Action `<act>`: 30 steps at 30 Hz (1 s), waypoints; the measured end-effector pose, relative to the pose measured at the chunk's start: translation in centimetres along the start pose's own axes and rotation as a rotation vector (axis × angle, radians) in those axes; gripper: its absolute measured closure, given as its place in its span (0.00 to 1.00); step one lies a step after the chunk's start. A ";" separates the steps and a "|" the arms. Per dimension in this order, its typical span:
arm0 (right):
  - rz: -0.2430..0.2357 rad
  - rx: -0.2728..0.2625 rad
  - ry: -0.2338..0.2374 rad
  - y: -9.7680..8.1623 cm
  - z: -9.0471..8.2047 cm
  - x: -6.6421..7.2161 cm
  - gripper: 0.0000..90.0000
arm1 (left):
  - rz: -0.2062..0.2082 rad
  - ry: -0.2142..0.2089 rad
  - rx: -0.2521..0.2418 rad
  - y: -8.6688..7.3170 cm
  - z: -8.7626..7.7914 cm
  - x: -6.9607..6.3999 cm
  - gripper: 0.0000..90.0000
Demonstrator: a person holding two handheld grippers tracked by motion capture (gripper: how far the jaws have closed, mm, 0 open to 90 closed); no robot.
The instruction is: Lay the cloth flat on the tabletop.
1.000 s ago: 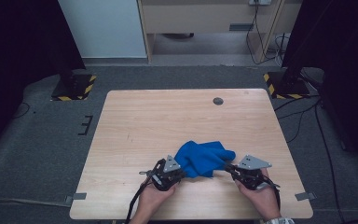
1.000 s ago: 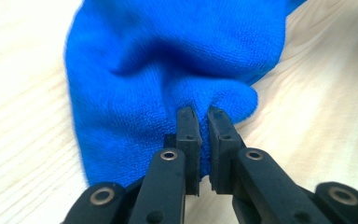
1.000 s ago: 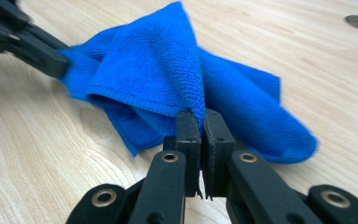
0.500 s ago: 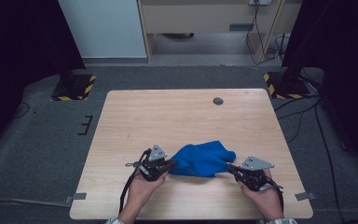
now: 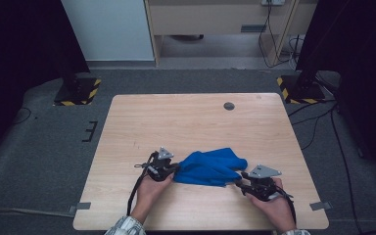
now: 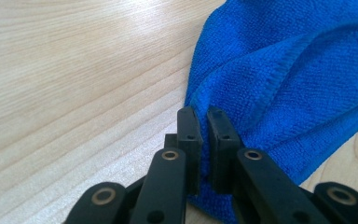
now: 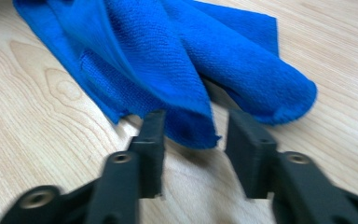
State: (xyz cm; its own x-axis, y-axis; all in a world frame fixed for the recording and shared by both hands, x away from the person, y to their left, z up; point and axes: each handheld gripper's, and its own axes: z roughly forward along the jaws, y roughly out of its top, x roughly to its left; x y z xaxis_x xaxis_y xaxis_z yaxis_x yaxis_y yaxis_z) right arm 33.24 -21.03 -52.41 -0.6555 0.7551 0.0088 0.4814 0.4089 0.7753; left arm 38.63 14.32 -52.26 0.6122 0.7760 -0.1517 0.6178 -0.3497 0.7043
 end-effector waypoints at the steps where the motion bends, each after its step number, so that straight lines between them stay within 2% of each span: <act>1: 0.007 0.000 -0.006 -0.1 -0.2 0.1 0.55 | 0.000 -0.001 -0.002 -0.1 0.0 0.1 0.94; 6: 0.014 -0.008 -0.049 -0.5 -0.5 0.1 0.45 | -0.010 -0.013 -0.010 -0.2 0.0 0.2 0.94; 10: 0.035 -0.011 -0.033 -0.6 -0.4 -0.1 0.47 | -0.020 -0.021 -0.007 -0.2 0.1 0.3 0.94; 13: 0.036 -0.013 -0.006 -0.4 0.0 -0.1 0.57 | -0.024 -0.029 -0.001 -0.1 0.1 0.4 0.94; 15: 0.033 -0.018 0.026 -0.3 0.3 -0.2 0.77 | -0.021 -0.035 0.004 -0.1 0.1 0.2 0.94; 18: 0.028 -0.037 0.045 -0.1 -0.5 -0.3 0.92 | -0.010 -0.053 0.008 -0.3 0.1 -0.4 0.94; 22: 0.051 -0.066 0.035 -0.2 -2.0 -0.5 0.97 | -0.011 -0.108 0.014 -0.5 0.2 -1.5 0.94; 26: 0.099 -0.122 0.022 -0.1 -3.6 -1.4 0.97 | 0.014 -0.157 0.027 -0.6 0.5 -3.1 0.94; 28: 0.109 -0.135 0.009 -0.1 -4.1 -1.7 0.97 | 0.041 -0.145 0.033 -0.5 0.4 -3.6 0.93; 30: 0.113 -0.139 0.006 -0.2 -4.2 -1.8 0.97 | 0.027 -0.146 0.026 -0.5 0.4 -3.5 0.91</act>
State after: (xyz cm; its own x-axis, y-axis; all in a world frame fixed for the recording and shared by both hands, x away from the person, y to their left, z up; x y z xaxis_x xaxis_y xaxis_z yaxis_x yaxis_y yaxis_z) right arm 31.83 -24.62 -49.89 -0.6055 0.7890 0.1041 0.4674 0.2466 0.8490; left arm 36.42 11.57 -52.34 0.6931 0.6819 -0.2336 0.6116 -0.3848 0.6913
